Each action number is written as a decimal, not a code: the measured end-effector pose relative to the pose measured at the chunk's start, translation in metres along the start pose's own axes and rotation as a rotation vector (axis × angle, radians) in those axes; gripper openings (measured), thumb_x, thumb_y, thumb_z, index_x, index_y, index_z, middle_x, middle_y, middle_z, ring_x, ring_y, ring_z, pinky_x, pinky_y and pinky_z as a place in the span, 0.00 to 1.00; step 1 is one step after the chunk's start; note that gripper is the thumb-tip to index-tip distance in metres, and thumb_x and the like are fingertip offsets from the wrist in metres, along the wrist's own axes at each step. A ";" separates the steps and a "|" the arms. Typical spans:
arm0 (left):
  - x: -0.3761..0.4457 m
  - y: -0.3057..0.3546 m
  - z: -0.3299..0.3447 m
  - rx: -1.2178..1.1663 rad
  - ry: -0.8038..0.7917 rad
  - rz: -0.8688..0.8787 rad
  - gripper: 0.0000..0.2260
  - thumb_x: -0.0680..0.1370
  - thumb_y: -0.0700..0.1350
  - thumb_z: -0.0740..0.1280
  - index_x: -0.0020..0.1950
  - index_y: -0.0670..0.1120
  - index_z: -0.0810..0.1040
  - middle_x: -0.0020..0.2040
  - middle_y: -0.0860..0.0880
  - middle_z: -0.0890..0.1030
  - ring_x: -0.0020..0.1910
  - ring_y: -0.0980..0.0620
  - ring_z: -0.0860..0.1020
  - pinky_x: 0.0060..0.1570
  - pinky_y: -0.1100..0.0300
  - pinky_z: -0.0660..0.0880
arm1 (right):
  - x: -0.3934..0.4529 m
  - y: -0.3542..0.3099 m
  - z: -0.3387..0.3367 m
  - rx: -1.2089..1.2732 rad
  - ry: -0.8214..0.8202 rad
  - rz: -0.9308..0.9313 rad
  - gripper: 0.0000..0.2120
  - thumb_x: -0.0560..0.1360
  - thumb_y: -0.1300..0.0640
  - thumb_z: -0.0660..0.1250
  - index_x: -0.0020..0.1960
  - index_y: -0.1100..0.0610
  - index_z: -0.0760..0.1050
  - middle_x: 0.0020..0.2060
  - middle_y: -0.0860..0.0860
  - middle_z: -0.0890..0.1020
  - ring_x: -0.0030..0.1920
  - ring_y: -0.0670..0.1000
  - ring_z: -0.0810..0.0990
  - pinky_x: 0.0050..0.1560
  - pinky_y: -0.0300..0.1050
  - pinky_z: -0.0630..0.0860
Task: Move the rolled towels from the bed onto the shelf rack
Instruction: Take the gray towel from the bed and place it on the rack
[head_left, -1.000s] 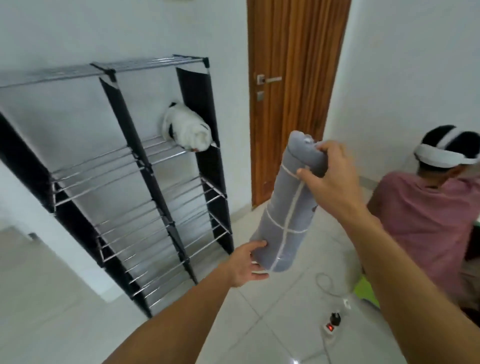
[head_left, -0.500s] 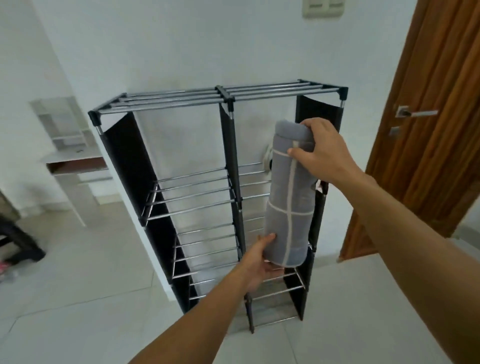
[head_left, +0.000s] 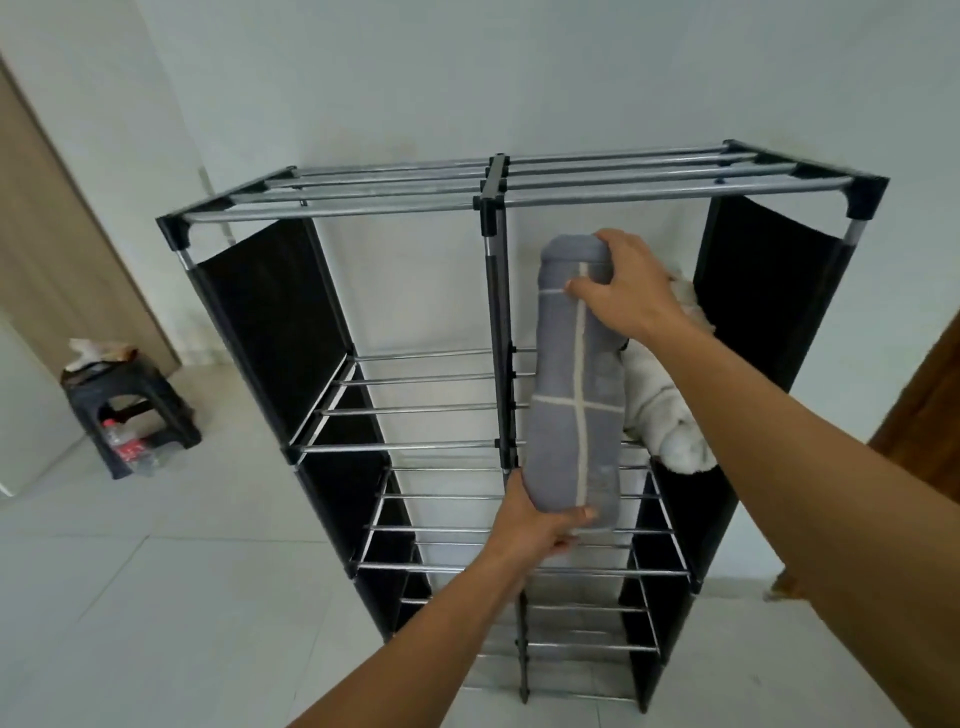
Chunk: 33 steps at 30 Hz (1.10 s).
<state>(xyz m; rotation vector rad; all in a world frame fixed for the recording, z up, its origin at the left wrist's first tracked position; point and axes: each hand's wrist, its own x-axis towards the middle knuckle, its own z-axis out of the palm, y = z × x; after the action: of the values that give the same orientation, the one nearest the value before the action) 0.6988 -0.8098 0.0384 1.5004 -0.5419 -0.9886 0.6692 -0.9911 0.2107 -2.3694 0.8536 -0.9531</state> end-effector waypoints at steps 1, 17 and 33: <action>0.002 0.001 -0.001 0.019 0.004 0.010 0.32 0.65 0.40 0.78 0.64 0.50 0.65 0.60 0.48 0.76 0.53 0.45 0.80 0.46 0.54 0.82 | 0.009 0.004 0.005 0.011 -0.012 0.012 0.31 0.73 0.51 0.67 0.73 0.57 0.63 0.70 0.56 0.69 0.69 0.57 0.69 0.65 0.48 0.66; 0.011 0.019 -0.001 0.568 0.091 0.103 0.42 0.61 0.68 0.72 0.71 0.57 0.61 0.63 0.51 0.77 0.59 0.48 0.78 0.57 0.51 0.78 | 0.043 0.051 0.060 0.002 -0.229 0.305 0.45 0.70 0.46 0.71 0.77 0.58 0.50 0.73 0.60 0.62 0.71 0.62 0.65 0.68 0.52 0.67; 0.027 0.036 0.007 0.470 0.181 0.186 0.36 0.65 0.59 0.75 0.70 0.56 0.65 0.59 0.52 0.81 0.56 0.51 0.80 0.53 0.56 0.79 | 0.030 0.056 0.098 -0.240 -0.373 0.376 0.49 0.70 0.41 0.68 0.78 0.60 0.44 0.76 0.63 0.57 0.75 0.62 0.61 0.73 0.53 0.64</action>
<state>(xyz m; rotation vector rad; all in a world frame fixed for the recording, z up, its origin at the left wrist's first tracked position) 0.7152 -0.8423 0.0655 1.8918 -0.8047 -0.5942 0.7369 -1.0346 0.1256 -2.3472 1.2502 -0.2618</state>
